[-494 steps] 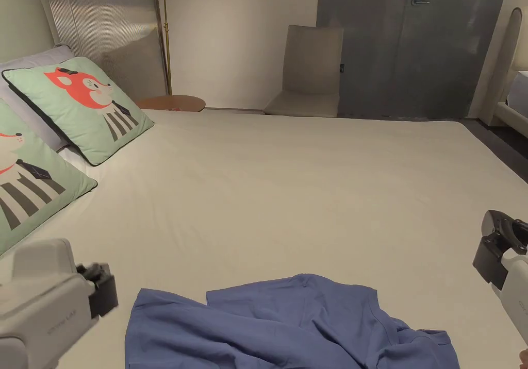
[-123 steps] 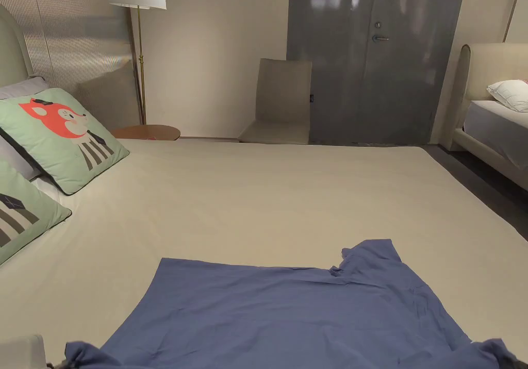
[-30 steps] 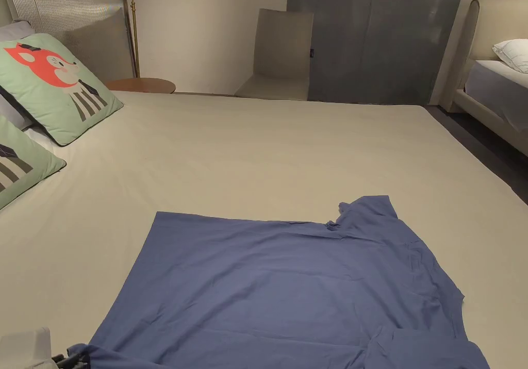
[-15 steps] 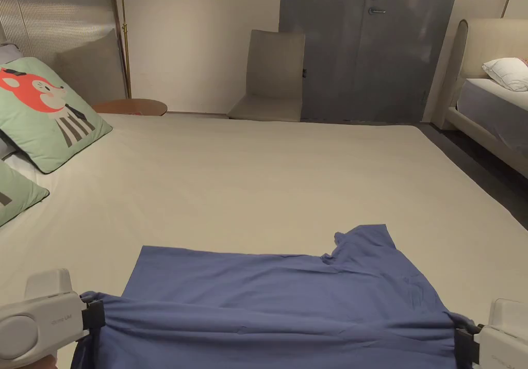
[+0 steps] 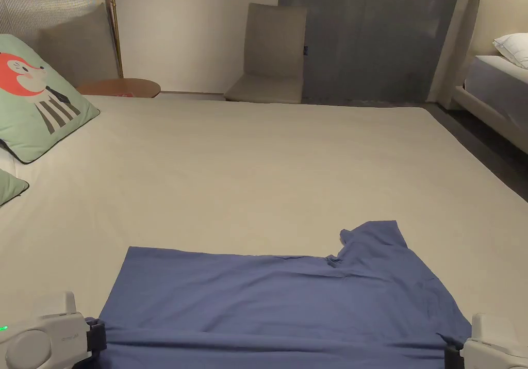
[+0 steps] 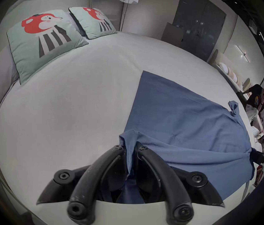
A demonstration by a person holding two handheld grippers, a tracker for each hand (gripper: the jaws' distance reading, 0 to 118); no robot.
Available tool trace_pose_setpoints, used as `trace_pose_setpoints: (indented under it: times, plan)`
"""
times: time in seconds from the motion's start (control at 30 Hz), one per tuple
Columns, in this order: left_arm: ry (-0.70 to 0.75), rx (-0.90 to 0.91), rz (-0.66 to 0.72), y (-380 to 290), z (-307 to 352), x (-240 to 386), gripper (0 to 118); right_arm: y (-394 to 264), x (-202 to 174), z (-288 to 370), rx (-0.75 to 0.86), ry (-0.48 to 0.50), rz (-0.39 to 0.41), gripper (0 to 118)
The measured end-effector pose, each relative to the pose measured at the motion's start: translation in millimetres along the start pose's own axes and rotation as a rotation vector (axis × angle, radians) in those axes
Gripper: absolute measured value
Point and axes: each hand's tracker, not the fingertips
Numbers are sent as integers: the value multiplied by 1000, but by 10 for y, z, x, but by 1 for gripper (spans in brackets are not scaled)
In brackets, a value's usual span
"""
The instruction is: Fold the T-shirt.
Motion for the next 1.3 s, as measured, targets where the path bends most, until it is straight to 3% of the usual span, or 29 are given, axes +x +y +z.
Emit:
trace_pose_setpoints:
  times: [0.1,0.17,0.2,0.23,0.27,0.3,0.33,0.43,0.53,0.57,0.6,0.63,0.7,0.77,0.8,1.03,1.17,1.23,1.27,1.3]
  plan:
    - [-3,12,-15,-18,46,13,3,-22,15,36,17,9,7,13]
    - [-9,32,-28,-36,142,46,7,-21,25,108,37,8,25,24]
    - [3,53,-43,-37,216,61,28,-15,12,186,63,-28,44,61]
    - [7,76,-58,-43,302,72,53,-15,29,260,90,-43,49,88]
    - [3,117,-74,-56,410,79,77,-17,53,373,138,-41,48,104]
    - [-7,166,-82,-84,543,89,101,-18,65,493,189,-42,43,109]
    - [-28,212,-93,-102,674,96,107,-19,69,605,232,-43,37,107]
    - [-52,334,-117,-185,1066,133,104,-49,49,972,358,-64,27,108]
    - [-85,409,-126,-305,1354,156,89,-130,7,1278,465,-72,-4,107]
    - [-85,422,-139,-347,1424,170,79,-169,-12,1364,494,-75,-10,104]
    - [-78,428,-145,-390,1481,180,63,-196,-52,1427,517,-72,-8,92]
    - [-71,430,-146,-426,1520,185,46,-230,-73,1487,531,-68,-2,75]
    - [-70,423,-159,-473,1554,160,0,-290,-107,1583,535,-54,4,33]
    - [-82,415,-150,-539,1586,110,0,-330,-139,1620,531,-25,8,7]
    - [-98,383,-142,-555,1596,85,0,-360,-149,1635,531,-21,11,1]
    - [-79,304,-149,-632,1505,-64,0,-482,-163,1618,489,-9,-2,0]
    - [-67,185,-127,-617,1254,-185,7,-534,-161,1582,461,-6,-3,0]
    - [-58,108,-115,-588,1074,-243,65,-562,-175,1564,448,-5,3,0]
    - [-43,66,-104,-584,952,-280,90,-580,-157,1556,446,-8,5,0]
    - [-21,20,-96,-581,850,-314,107,-596,-158,1553,445,-11,10,0]
